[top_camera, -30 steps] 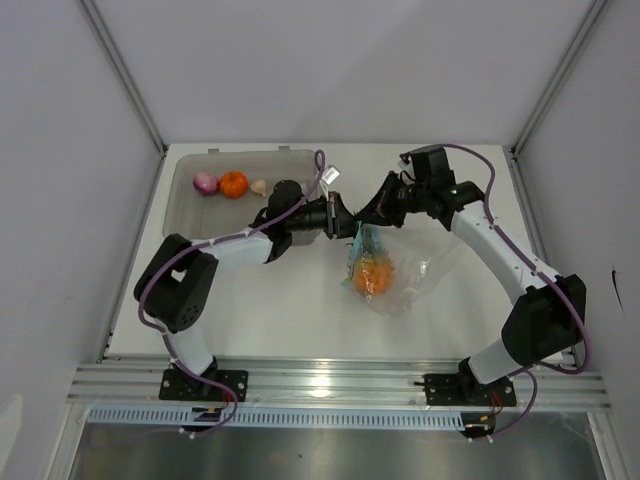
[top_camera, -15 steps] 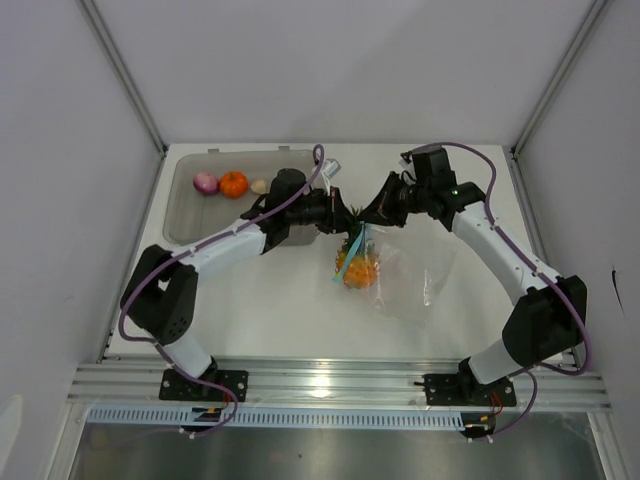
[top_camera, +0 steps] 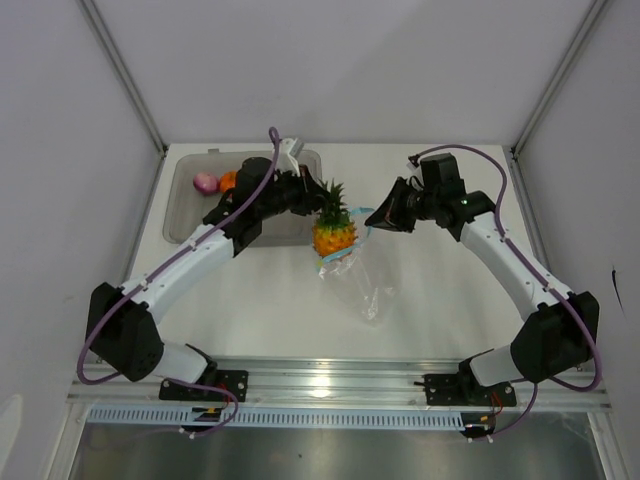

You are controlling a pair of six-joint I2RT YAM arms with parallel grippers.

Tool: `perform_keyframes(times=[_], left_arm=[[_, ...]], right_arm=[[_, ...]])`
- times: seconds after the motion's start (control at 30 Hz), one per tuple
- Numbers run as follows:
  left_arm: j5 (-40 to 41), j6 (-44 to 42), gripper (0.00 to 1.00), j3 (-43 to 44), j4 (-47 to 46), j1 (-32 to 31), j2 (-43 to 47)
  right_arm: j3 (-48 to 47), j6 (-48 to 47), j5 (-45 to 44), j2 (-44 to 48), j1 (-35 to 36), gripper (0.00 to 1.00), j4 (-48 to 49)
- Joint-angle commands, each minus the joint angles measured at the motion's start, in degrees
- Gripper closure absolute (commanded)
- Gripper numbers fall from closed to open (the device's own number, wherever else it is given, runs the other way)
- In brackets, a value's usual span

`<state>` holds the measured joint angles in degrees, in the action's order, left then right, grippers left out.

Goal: Place the food in the zip-top bag and seal the zipper
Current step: Place the fake fruit in the bin.

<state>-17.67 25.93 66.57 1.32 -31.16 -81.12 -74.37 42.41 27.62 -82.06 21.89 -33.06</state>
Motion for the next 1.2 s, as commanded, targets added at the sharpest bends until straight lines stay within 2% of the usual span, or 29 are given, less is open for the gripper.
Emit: perform_keyframes(times=[0.0, 0.17, 0.37, 0.5, 0.57, 0.7, 0.9, 0.97, 1.0, 1.13, 1.17], left_arm=[[3.61, 4.38, 0.99, 1.64, 0.18, 2.93, 3.42], [4.4, 13.33, 1.0, -0.12, -5.01, 5.4, 4.22], [11.6, 20.9, 0.99, -4.25, -10.37, 8.74, 5.71], [17.4, 23.28, 0.99, -5.82, -8.97, 11.81, 5.98], [24.4, 25.99, 0.99, -6.97, -7.13, 13.57, 5.89], [27.25, 30.92, 0.99, -7.16, -2.83, 17.53, 2.3], [31.37, 30.76, 0.99, -1.19, 4.73, 19.29, -6.4], [31.12, 31.37, 0.89, 0.4, 6.84, 19.29, -8.34], [31.73, 31.81, 0.81, 1.54, 7.63, 19.29, -9.92], [31.82, 36.37, 0.71, 0.15, 8.61, 19.29, -11.51], [31.91, 38.21, 0.61, -0.12, 8.7, 19.29, -11.6]], right_arm=[[0.63, -2.77, -2.12, 0.59, -0.18, 1.0, -0.07], [0.63, -5.58, -3.88, -1.25, 1.22, 1.0, -1.3], [-0.07, -8.04, -5.11, -2.14, 1.93, 1.0, -2.36], [-1.39, -9.8, -5.99, -2.31, 1.49, 1.0, -3.85], [-1.57, -10.42, -6.0, -2.31, 1.05, 1.0, -3.94], [-1.57, -10.95, -5.21, -2.49, 0.52, 1.0, -3.59], [-1.39, -11.56, -3.54, -3.36, 0.17, 1.0, -2.62], [-1.22, -11.74, -3.27, -3.45, -0.09, 1.0, -2.19], [-1.13, -11.91, -3.27, -3.54, -0.35, 1.0, -2.01], [-0.95, -12.0, -2.39, -4.07, -0.88, 1.0, -1.31], [-0.87, -12.0, -2.3, -4.16, -0.8, 1.0, -1.05]])
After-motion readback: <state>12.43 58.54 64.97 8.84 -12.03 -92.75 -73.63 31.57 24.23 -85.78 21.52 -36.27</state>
